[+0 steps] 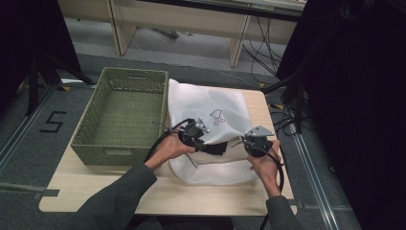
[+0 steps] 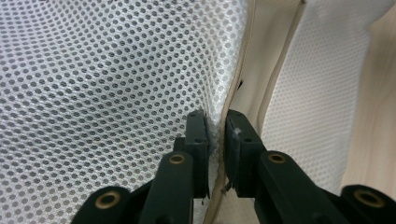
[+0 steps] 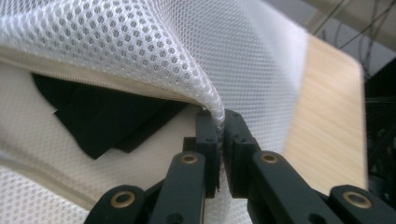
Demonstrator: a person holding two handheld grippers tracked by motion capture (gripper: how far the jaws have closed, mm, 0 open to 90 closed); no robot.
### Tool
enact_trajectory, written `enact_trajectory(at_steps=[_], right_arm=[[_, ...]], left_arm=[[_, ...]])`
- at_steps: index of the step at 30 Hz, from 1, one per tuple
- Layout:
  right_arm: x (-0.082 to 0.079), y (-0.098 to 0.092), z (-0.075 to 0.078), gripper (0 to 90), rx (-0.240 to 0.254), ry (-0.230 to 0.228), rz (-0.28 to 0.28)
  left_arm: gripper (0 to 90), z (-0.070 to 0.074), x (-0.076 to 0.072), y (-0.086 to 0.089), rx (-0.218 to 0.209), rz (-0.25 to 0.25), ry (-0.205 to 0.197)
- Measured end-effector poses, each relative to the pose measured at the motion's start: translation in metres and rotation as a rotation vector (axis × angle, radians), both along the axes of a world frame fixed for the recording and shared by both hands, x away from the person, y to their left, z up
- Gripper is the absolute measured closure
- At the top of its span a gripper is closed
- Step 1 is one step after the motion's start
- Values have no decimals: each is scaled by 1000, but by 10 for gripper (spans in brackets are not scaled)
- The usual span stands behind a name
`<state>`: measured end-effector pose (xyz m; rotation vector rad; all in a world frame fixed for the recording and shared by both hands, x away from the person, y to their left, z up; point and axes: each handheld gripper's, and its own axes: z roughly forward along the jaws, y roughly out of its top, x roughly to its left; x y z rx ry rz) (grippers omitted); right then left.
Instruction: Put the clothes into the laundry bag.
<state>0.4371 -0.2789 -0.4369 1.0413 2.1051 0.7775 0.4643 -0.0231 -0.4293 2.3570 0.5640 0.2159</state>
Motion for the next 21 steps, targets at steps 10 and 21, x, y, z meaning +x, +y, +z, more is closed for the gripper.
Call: enact_trajectory(at_steps=[10, 21], right_arm=[[-5, -25, 1, 867, -1, 0, -51], [-9, -1, -13, 859, -22, 147, 89]], left_arm=[[484, 18, -27, 18, -9, 7, -15], [408, -6, -66, 65, 47, 76, 27]])
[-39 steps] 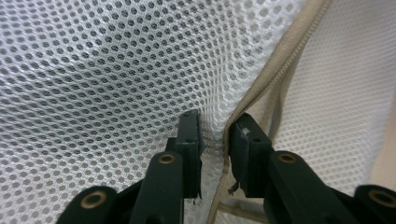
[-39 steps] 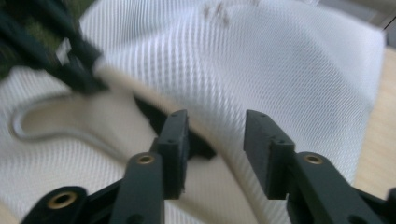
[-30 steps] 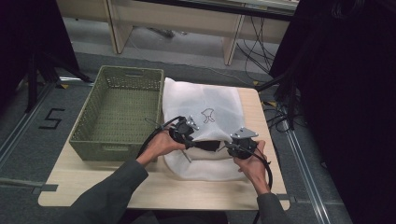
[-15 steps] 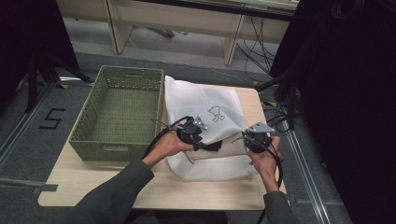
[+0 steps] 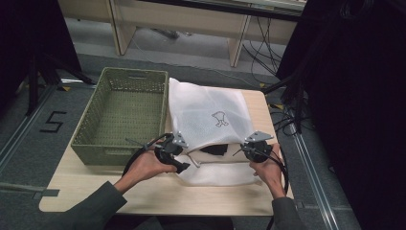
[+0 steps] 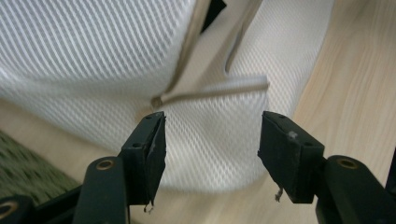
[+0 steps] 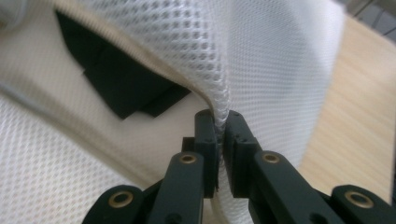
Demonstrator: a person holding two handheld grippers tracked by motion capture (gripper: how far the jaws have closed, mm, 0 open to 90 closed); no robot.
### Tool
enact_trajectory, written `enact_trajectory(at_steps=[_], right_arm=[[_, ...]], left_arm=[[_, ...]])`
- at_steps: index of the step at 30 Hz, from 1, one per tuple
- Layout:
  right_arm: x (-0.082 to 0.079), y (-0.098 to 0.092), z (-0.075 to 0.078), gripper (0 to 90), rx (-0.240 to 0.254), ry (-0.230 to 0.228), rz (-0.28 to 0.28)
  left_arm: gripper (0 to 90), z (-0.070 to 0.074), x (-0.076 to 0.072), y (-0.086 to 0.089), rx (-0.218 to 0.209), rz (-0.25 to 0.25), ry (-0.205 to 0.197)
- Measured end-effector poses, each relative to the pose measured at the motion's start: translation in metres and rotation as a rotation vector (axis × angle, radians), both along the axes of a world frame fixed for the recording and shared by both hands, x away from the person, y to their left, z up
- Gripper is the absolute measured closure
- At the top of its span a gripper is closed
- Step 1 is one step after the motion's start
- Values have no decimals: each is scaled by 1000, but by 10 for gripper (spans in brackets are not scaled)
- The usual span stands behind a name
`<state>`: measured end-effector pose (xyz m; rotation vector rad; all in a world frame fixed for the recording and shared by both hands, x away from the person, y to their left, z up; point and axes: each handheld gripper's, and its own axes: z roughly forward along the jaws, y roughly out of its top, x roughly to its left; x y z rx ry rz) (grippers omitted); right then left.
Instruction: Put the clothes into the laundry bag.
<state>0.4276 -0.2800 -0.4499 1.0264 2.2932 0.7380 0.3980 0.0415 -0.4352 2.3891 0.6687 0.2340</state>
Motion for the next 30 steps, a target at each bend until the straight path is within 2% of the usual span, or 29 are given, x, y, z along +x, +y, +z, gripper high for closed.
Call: enact_trajectory(at_steps=[2, 3, 5, 6, 7, 8, 10, 12, 13, 15, 16, 17, 18, 19, 20, 21, 25, 26, 27, 28, 30], right_arm=[[1, 3, -6, 860, -16, 15, 17], [2, 4, -9, 859, -21, 30, 22], [3, 6, -14, 858, -41, 46, 30], [3, 6, -15, 856, -44, 50, 31], [3, 7, -16, 855, -41, 58, 33], [3, 7, -16, 855, -39, 57, 31], [3, 7, -15, 852, -39, 57, 31], [3, 7, -16, 850, -37, 55, 31], [3, 7, -17, 851, -37, 53, 30], [3, 8, -18, 854, -39, 57, 31], [3, 9, -18, 855, -41, 64, 36], [3, 9, -19, 857, -45, 63, 39], [3, 11, -19, 857, -49, 74, 49], [2, 12, -20, 859, -48, 81, 50], [2, 14, -22, 861, -60, 88, 68], [2, 15, -23, 862, -71, 97, 80], [3, 20, -37, 861, -120, 143, 92], [3, 21, -38, 861, -123, 144, 90], [4, 20, -38, 861, -134, 147, 98], [4, 20, -38, 862, -135, 141, 81], [4, 20, -38, 864, -163, 152, 67]], left_arm=[[403, -7, -5, 3, -11, 17, 6], [402, -10, -5, 7, 11, -5, -1], [400, -17, -8, 8, 6, 10, 11], [400, -21, -8, 9, 25, -6, 12], [397, -24, -10, 9, 15, 4, 17], [386, -26, -10, 9, 30, -17, 11], [373, -31, -10, 9, 34, -16, 19], [363, -36, -11, 6, 27, -22, 35], [358, -37, -10, 5, 33, -32, 23], [359, -41, -12, 0, 1, -21, 24], [365, -42, -12, -1, 2, -27, 21], [382, -42, -11, -2, 14, -37, 26], [428, -43, -9, -3, 22, -52, 13], [473, -46, -9, -4, 23, -55, 20], [571, -49, -9, -6, 7, -39, 23], [626, -50, -8, -6, 32, -63, 18], [850, -56, -5, -3, 41, -71, 0], [856, -56, -7, -3, 11, -40, 7], [859, -55, -8, -3, 18, -44, 7], [861, -54, -9, -2, 28, -46, -2], [863, -51, -13, 0, 4, -23, -3]])
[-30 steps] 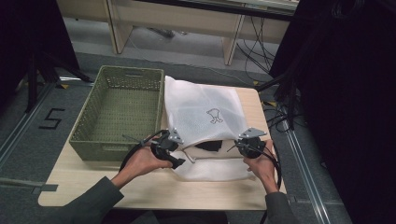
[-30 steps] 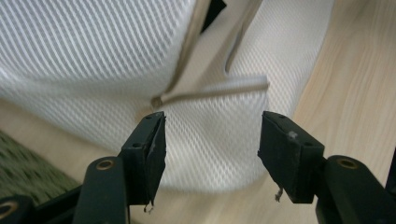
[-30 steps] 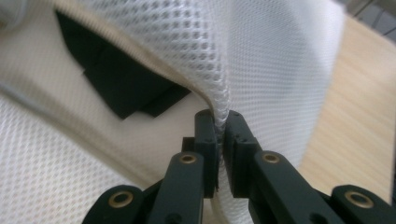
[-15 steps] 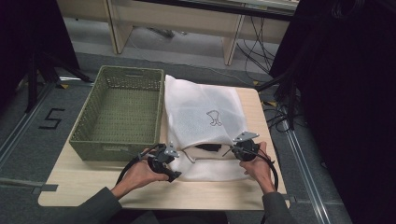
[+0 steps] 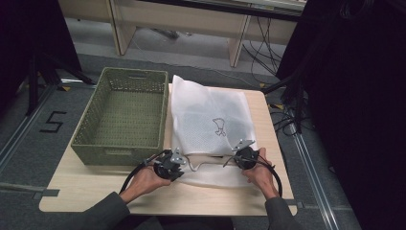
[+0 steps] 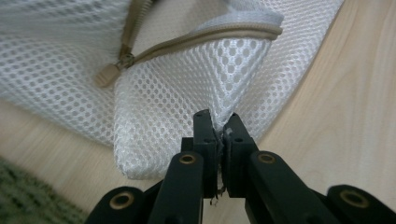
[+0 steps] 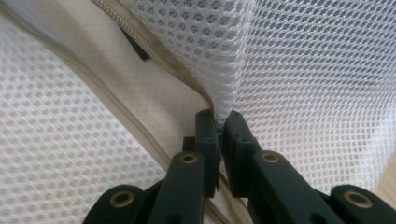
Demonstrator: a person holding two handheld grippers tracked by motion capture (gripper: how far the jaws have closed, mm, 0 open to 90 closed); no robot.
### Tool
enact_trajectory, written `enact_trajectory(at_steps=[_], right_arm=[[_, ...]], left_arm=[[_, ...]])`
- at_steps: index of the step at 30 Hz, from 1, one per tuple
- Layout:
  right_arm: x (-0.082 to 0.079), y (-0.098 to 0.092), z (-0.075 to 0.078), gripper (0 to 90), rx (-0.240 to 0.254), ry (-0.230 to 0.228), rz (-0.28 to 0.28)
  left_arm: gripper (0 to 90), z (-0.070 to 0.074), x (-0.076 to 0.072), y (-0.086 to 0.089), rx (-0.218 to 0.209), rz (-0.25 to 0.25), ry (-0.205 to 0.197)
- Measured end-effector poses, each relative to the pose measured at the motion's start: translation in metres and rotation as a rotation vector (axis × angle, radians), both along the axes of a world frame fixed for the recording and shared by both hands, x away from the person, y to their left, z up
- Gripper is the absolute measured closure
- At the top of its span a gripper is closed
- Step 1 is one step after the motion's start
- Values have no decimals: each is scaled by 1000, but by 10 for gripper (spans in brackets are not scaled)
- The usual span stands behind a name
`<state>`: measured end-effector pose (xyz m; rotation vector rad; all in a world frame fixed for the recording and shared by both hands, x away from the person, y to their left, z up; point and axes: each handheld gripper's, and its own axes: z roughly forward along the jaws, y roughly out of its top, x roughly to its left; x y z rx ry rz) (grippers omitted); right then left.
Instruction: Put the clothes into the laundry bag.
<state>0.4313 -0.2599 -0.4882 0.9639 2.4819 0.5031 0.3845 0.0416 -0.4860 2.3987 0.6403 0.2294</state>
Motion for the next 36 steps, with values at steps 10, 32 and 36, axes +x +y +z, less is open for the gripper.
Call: enact_trajectory(at_steps=[10, 32, 36], right_arm=[[12, -20, 0, 868, -75, -18, -101], [10, -24, 4, 863, -25, -37, -72], [10, -24, 4, 863, -31, -35, -67]], left_arm=[[841, 0, -24, -18, -35, -54, 16], [766, -3, -2, 8, -137, 92, 57], [865, 5, -10, 22, -107, 62, 14]])
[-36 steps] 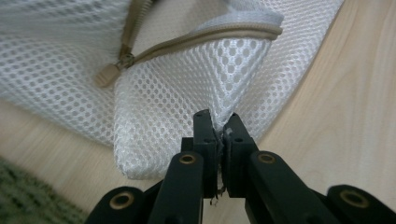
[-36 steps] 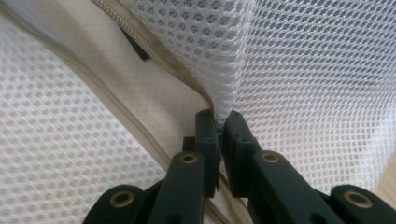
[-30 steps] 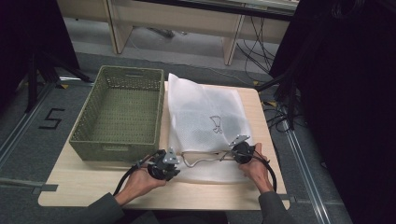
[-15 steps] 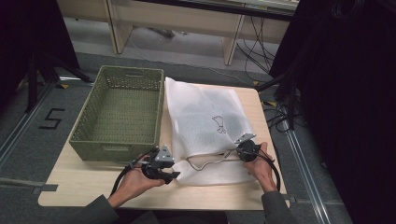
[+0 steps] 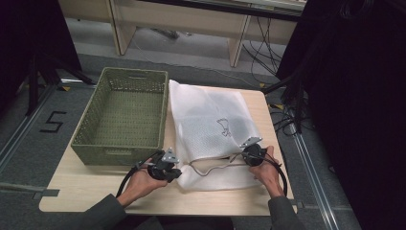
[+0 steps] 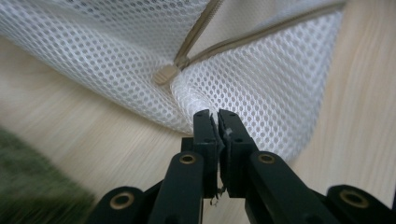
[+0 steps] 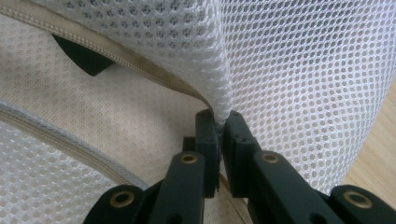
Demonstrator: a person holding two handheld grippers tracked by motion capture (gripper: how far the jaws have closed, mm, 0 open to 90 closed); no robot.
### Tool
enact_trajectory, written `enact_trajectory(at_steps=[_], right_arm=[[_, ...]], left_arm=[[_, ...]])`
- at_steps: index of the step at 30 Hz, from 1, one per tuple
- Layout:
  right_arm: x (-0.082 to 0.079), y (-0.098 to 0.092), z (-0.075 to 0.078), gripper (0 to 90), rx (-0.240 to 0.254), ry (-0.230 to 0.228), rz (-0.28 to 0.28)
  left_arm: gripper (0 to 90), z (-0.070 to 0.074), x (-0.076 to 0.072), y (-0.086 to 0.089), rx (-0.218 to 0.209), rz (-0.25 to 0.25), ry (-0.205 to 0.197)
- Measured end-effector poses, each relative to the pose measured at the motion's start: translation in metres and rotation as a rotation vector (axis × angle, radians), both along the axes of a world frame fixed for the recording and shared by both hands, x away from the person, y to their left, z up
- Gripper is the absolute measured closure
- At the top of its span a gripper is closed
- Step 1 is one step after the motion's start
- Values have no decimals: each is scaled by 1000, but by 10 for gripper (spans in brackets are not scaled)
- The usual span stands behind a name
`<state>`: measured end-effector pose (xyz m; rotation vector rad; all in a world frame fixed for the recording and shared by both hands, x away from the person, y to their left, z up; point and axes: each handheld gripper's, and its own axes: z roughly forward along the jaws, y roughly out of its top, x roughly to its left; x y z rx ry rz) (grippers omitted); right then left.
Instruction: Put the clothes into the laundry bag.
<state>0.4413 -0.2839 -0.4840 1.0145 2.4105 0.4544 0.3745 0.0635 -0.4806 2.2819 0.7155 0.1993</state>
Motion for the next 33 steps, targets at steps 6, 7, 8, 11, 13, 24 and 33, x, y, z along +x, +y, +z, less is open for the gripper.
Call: enact_trajectory(at_steps=[6, 7, 8, 11, 13, 24, 33], right_arm=[[1, -2, 0, 864, -15, -3, -10], [1, -2, 0, 863, -12, -1, -9], [0, -1, 0, 862, -6, 1, -8], [-4, 6, 4, 858, -25, -8, 18], [-10, 12, 13, 855, -33, -29, 77], [-29, 34, 15, 848, -103, 66, 226], [-33, 27, 27, 703, -14, 53, 178]], left_arm=[[865, 7, -19, 45, -35, 87, -33], [864, 2, -22, 47, -38, 107, -13], [861, -1, -22, 49, -27, 100, -14], [854, -13, -20, 42, -7, 100, 27], [851, -14, -18, 39, 9, 94, 20], [836, -15, -17, 45, -3, 121, 33], [751, -8, -20, 48, -42, 147, 36]])
